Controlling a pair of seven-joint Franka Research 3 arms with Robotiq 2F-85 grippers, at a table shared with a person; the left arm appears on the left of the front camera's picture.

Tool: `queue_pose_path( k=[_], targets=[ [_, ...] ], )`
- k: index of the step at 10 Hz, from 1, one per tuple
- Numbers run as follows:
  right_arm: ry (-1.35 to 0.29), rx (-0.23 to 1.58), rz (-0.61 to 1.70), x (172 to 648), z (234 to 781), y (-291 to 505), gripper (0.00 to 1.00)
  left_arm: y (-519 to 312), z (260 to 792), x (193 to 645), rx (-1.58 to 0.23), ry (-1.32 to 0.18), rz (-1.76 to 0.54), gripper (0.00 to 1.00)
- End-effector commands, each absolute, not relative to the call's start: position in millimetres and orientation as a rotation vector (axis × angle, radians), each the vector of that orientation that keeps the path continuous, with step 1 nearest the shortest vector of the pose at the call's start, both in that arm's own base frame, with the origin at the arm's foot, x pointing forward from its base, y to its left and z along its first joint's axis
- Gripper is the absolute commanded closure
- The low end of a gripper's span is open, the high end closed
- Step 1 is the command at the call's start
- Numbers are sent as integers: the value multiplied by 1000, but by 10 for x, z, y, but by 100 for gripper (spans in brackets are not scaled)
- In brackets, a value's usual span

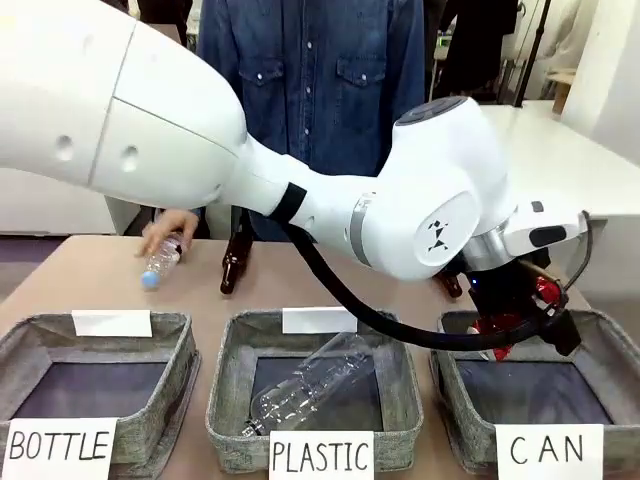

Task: Sort the can waste into the basket.
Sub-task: Pick up the can waste from the table and place it in the right Fabric basket.

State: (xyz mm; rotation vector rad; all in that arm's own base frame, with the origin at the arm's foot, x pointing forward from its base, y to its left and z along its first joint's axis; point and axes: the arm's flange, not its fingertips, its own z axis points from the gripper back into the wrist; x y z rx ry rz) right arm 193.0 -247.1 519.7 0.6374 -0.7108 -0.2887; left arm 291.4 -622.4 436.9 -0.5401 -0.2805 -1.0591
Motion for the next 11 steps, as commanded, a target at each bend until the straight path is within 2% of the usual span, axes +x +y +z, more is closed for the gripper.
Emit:
queue_pose_path(
  k=[1,4,5,6,7,8,9,11],
  targets=[
    [-709,625,-275,1946,5268,-2455,0,-6313,4272,2772,-519,-429,-1091,100],
    [-709,625,-275,1946,5268,-2455,0,-6415,4189,2680,-623,-444,-1105,100],
    [-709,625,-275,1946,5268,-2455,0,-6375,4221,2715,-624,-444,-1119,41],
    [-709,625,-275,1946,5268,-2455,0,-6356,4245,2730,-630,-454,-1108,41],
    [-709,625,-275,1946,5268,-2455,0,-6350,4257,2727,-628,-451,-1115,0],
    [-709,625,-275,1946,5268,-2455,0,-6342,4257,2716,-627,-452,-1124,37],
    [-709,625,-275,1946,5268,-2455,0,-6351,4271,2723,-626,-462,-1125,0],
    [-709,625,-275,1946,5268,-2455,0,-6295,4288,2749,-625,-478,-1103,0]
  ],
)
